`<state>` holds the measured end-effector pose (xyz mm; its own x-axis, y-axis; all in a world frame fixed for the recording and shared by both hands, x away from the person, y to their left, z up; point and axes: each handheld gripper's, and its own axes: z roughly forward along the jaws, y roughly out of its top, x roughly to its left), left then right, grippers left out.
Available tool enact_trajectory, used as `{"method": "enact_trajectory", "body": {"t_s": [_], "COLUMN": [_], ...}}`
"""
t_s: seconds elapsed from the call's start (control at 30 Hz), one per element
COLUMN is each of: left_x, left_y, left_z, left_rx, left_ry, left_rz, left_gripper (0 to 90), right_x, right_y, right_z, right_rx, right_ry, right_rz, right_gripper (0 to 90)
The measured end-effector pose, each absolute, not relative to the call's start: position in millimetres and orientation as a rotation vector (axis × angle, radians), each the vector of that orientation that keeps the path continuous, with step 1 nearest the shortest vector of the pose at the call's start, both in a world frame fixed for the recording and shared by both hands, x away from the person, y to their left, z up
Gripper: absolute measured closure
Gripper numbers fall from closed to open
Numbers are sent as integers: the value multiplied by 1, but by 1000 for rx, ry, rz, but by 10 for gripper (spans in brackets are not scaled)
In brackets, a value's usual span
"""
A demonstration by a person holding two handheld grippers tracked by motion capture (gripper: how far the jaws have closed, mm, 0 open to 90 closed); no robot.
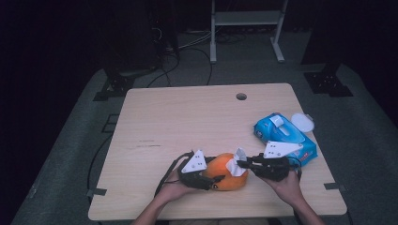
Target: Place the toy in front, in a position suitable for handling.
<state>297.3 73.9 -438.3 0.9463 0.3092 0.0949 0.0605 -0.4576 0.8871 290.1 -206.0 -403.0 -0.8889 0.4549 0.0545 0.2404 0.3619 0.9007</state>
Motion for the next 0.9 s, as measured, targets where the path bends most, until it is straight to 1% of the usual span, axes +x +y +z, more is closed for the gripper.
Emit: {"method": "enact_trajectory", "body": {"t_s": [0.07,0.1,0.13,0.17,0.2,0.27,0.3,0.43,0.5,0.6,0.67,0.8,0.9], "left_x": [298,299,301,303,305,308,309,309,310,312,310,304,295], "left_y": [75,77,79,79,81,82,83,84,86,89,87,82,71], "left_z": [-438,-439,-438,-438,-438,-438,-439,-439,-440,-441,-439,-435,-430], "left_rx": [2040,2036,2025,2019,2012,2015,2013,2021,2021,2015,2019,2025,2048], "left_ry": [263,272,302,329,363,413,415,399,410,413,399,345,287], "left_rz": [291,269,228,206,177,151,135,149,145,128,149,210,279], "left_gripper": [349,339,304,230,186,114,108,270,298,309,319,337,344], "right_x": [290,289,290,290,291,291,291,294,295,296,296,293,288], "right_y": [-201,-198,-199,-200,-201,-205,-207,-214,-218,-225,-225,-218,-203], "right_z": [-401,-402,-403,-404,-406,-407,-408,-411,-413,-417,-416,-407,-395], "right_rx": [602,585,589,598,604,614,625,650,666,711,708,679,602], "right_ry": [2427,2428,2431,2440,2438,2439,2439,2449,2451,2463,2464,2457,2453], "right_rz": [1519,1506,1517,1526,1531,1535,1548,1569,1556,1555,1550,1548,1579], "right_gripper": [816,816,817,816,816,815,815,814,815,816,816,817,817]}}
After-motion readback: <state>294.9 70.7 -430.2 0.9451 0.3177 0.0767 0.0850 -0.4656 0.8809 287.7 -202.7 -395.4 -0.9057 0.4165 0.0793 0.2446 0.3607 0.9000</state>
